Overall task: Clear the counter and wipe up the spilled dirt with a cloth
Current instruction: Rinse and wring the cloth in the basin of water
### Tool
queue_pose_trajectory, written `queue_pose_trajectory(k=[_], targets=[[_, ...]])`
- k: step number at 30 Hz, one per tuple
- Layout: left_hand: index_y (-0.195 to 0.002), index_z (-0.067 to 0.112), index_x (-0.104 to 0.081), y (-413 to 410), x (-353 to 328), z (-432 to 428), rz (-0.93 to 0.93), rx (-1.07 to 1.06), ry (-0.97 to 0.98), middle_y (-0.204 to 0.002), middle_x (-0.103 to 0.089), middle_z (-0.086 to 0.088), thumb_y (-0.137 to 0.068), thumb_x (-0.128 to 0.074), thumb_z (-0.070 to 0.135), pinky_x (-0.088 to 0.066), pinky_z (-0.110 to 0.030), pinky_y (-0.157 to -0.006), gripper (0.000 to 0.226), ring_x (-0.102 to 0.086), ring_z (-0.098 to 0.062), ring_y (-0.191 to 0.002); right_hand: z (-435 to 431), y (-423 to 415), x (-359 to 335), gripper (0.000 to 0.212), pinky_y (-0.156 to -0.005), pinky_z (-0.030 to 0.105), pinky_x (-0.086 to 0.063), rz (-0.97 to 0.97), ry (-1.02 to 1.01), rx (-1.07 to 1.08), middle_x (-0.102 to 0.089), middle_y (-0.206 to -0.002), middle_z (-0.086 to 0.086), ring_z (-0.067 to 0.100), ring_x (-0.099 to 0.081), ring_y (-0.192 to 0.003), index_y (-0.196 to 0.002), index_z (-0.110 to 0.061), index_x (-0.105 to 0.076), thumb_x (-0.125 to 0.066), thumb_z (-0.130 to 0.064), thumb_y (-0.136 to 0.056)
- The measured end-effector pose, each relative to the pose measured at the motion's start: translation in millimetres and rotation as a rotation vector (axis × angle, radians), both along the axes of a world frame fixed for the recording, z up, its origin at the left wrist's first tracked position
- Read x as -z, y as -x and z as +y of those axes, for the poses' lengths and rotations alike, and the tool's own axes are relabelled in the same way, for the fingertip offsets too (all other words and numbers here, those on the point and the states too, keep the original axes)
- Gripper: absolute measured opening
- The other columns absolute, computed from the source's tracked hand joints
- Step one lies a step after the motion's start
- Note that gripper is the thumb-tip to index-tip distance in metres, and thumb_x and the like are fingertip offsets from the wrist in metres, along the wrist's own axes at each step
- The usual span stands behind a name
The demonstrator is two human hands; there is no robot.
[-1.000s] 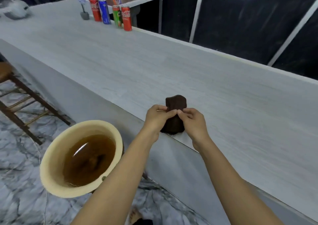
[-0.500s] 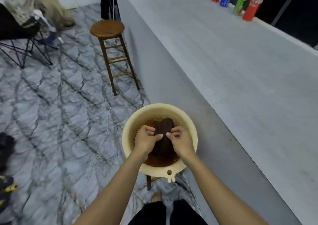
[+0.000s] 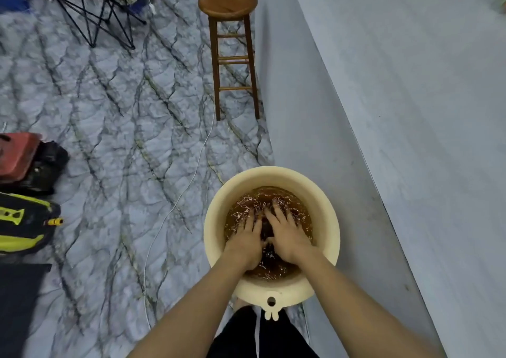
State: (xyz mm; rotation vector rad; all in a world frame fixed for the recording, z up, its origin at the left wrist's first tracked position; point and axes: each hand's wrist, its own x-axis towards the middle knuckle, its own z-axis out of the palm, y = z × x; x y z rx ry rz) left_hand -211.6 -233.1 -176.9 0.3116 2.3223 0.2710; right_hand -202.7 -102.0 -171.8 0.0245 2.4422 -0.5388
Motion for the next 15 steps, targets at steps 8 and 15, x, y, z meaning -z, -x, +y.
queue_pose_trajectory(k=[8,15], targets=[[-0.122,0.011,-0.055,14.7,2.2,1.5,0.243,-0.536,-0.41,-0.127,-0.053,-0.006,-0.079,-0.068,0.003,-0.032,-0.02,-0.099,0.045,-0.049,-0.02,-0.12,11.3,30.0,-3.5,0.063,-0.102,0.039,-0.035,0.098,0.22,0.259,-0.044,-0.13,0.003,0.025,-0.035,-0.124,-0.124,-0.02,-0.041,-0.078,-0.02,-0.072],[-0.088,0.017,-0.062,19.2,-2.0,3.1,-0.01,-0.646,-0.519,-0.07,-0.056,0.006,-0.071,-0.081,0.009,-0.039,-0.021,-0.06,0.027,-0.052,-0.013,-0.071,21.8,27.6,-14.6,0.025,-0.073,0.028,-0.041,-0.041,0.389,0.315,-0.058,-0.084,0.001,0.018,-0.055,-0.085,-0.085,-0.012,-0.063,-0.082,-0.013,-0.068]])
